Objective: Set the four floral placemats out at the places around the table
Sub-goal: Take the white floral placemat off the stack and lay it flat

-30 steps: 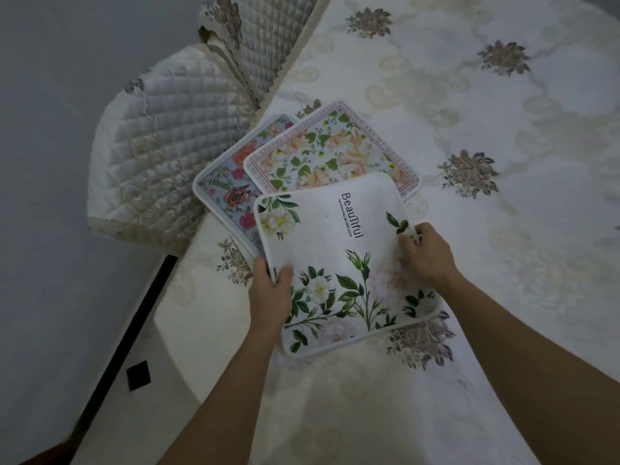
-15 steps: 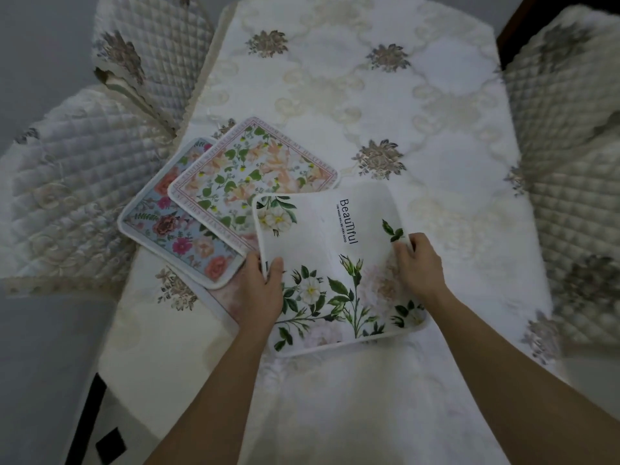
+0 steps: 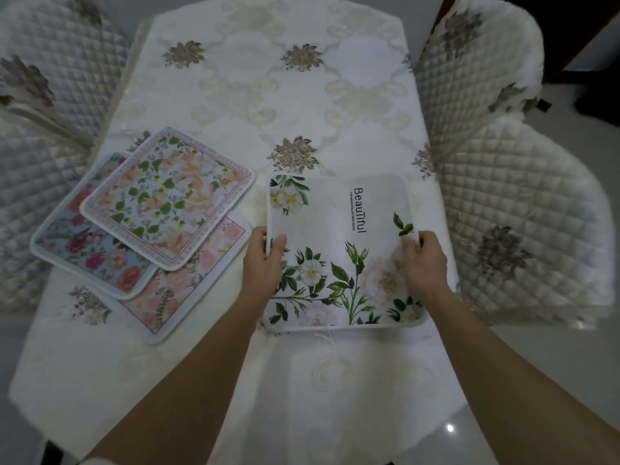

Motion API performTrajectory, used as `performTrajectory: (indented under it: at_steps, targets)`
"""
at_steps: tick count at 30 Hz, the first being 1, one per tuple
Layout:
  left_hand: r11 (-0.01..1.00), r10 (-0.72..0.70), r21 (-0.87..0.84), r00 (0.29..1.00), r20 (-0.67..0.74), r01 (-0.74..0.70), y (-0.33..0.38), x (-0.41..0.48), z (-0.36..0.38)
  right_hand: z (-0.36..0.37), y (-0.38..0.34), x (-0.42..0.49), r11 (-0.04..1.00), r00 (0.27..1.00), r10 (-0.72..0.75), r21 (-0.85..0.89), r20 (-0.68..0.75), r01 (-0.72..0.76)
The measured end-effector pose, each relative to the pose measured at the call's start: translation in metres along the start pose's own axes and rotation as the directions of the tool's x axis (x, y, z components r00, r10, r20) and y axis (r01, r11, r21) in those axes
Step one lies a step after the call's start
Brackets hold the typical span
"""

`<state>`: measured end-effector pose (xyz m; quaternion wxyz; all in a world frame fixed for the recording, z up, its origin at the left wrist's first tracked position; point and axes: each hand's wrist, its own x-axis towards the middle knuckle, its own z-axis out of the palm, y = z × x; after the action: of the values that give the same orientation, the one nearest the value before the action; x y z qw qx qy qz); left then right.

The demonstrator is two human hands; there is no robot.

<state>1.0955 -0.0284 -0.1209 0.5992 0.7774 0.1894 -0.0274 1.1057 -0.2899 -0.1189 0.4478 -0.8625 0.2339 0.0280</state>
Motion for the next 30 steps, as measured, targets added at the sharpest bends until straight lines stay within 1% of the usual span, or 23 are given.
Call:
performTrajectory:
  at_steps: [5,11,15,18,21,26,30]
  targets:
    - [1.0,-0.006,-0.009,0.999,-0.039,0.006,0.009,-0.001,0.031,-0.021,0.013,0.028,1.0,0.999,-0.004,0.022,0.044,0.003]
    - [0.998,-0.049,0.036,0.995,-0.092,0.052,0.011,0.014,0.051,-0.021,0.023,0.057,0.999,0.997,0.014,0.029,0.08,-0.017]
    - [0.993,-0.063,0.091,0.989,-0.135,0.075,0.002,0.028,0.059,-0.014,0.031,0.066,0.998,0.995,0.055,0.019,0.089,-0.057]
    - [0.98,-0.063,0.174,0.982,-0.177,0.094,-0.005,0.034,0.063,-0.011,0.036,0.067,0.996,0.991,0.088,-0.019,0.096,-0.086]
    - [0.961,-0.076,0.246,0.975,-0.211,0.128,-0.011,0.035,0.064,-0.009,0.041,0.068,0.994,0.99,0.109,-0.041,0.09,-0.106]
    - [0.938,-0.079,0.307,0.962,-0.262,0.161,-0.02,0.041,0.06,-0.003,0.047,0.068,0.99,0.991,0.126,-0.065,0.052,-0.123]
    - [0.913,-0.081,0.367,0.961,-0.264,0.178,-0.017,0.041,0.057,-0.001,0.051,0.069,0.989,0.997,0.077,-0.124,-0.014,-0.078]
